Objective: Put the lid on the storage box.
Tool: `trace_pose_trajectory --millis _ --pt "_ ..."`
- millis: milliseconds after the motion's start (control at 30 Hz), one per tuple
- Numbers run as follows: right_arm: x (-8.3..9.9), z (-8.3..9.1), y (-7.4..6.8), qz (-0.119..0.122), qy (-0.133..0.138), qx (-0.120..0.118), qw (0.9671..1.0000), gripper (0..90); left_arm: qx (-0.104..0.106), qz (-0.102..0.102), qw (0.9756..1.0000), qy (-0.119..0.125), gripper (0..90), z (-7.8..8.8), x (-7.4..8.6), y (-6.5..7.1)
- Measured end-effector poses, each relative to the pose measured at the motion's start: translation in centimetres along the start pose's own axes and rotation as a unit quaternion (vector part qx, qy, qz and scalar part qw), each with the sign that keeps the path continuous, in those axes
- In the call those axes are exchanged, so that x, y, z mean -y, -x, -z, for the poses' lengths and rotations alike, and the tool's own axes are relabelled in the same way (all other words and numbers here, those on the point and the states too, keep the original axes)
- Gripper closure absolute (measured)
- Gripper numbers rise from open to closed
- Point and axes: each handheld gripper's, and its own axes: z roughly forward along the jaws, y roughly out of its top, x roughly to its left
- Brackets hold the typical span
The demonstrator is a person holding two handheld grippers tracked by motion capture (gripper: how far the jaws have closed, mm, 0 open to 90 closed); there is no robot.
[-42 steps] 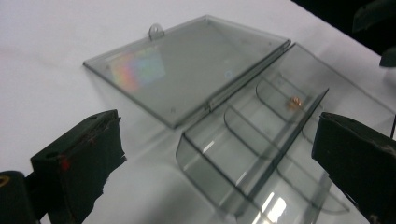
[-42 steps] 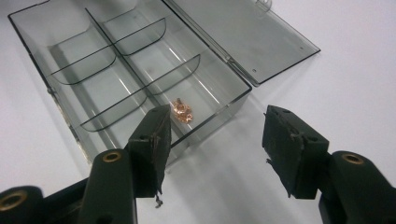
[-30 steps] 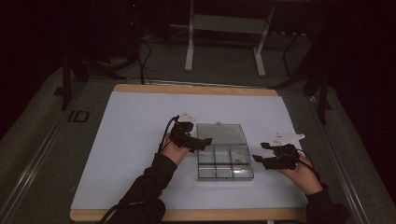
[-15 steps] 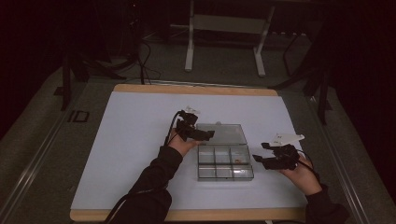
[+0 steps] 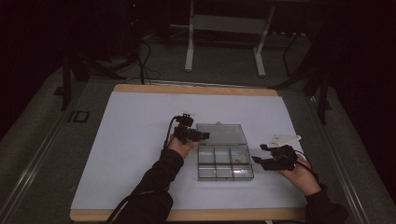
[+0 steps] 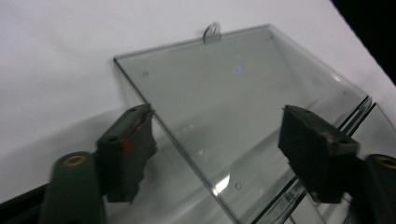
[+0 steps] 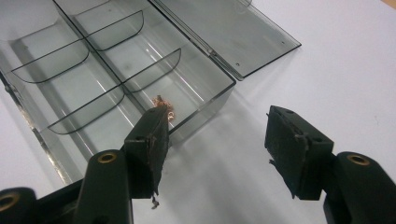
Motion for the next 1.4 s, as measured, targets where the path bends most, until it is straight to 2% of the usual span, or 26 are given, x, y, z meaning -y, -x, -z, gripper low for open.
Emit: trace_pose_trajectory --millis 33,67,133,300,333,567,700,867,1067,1100,1267,1300,1400 --pt "0.0 0.0 0.0 0.000 -0.001 0.000 1.0000 39.8 0.000 0.003 1.0000 -0.009 34.7 -0.1 0.0 -0.1" --pt "0.0 0.0 0.0 0.000 -0.001 0.000 1.0000 39.8 0.000 0.003 1.0000 -0.009 36.5 -0.1 0.0 -0.1" --pt "-0.1 0.0 0.0 0.000 -0.002 0.000 1.0000 39.8 0.006 0.016 0.9998 -0.010 38.2 -0.2 0.1 -0.5" --pt "-0.2 0.0 -0.1 0.000 -0.003 0.000 1.0000 39.9 0.008 0.022 0.9996 -0.013 39.4 -0.2 0.1 -0.6" --pt "-0.2 -0.1 0.0 0.000 -0.006 -0.001 1.0000 39.9 0.013 0.032 0.9993 -0.016 40.0 -0.2 0.1 -0.7" --pt "-0.3 -0.2 0.0 0.000 -0.004 0.000 1.0000 40.4 0.035 0.052 0.9976 -0.031 44.5 -0.3 -0.2 -1.1" --pt "-0.5 -0.2 0.3 -0.008 0.004 0.006 0.9999 41.2 0.029 0.043 0.9983 -0.025 44.9 -0.2 -0.2 -0.9" --pt "-0.8 -0.2 0.8 -0.019 0.011 0.013 0.9997 42.3 0.026 0.031 0.9991 -0.011 50.5 0.2 -0.2 -0.6" --pt "-1.3 -0.8 2.0 -0.050 0.024 0.013 0.9984 43.6 0.023 0.017 0.9996 0.000 54.4 0.6 -0.1 -0.4" --pt "-1.6 -1.2 2.5 -0.062 0.027 0.009 0.9976 43.7 0.026 0.016 0.9995 0.004 55.6 0.7 0.0 -0.4" --pt "-2.1 -2.3 3.4 -0.084 0.031 0.003 0.9960 44.2 0.024 0.008 0.9995 0.017 60.1 1.1 0.1 -0.3" --pt "-2.3 -3.2 3.9 -0.103 0.031 -0.008 0.9941 44.8 0.023 0.006 0.9996 0.018 60.8 1.2 0.1 -0.3" --pt "-2.6 -4.4 4.5 -0.117 0.022 -0.013 0.9928 45.9 0.021 0.005 0.9996 0.019 61.3 1.3 0.1 -0.2"
